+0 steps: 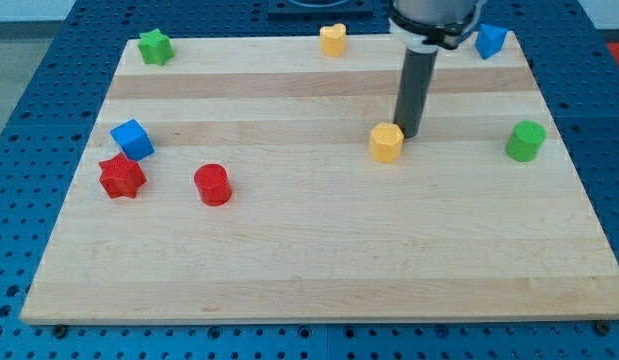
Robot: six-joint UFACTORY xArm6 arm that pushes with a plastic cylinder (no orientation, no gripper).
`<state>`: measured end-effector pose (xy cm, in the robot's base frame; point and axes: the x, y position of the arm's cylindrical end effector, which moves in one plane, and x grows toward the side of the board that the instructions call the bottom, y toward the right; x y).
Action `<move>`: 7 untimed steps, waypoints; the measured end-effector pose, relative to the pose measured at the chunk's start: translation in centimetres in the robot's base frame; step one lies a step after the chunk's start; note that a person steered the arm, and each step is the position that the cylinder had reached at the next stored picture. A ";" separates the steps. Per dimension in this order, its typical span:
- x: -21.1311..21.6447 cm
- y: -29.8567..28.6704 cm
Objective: Push yellow hexagon to the bottom left
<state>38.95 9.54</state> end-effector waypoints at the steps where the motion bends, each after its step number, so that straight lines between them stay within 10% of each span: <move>1: 0.2 -1.8; 7: 7.6 -5.0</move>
<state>46.58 4.58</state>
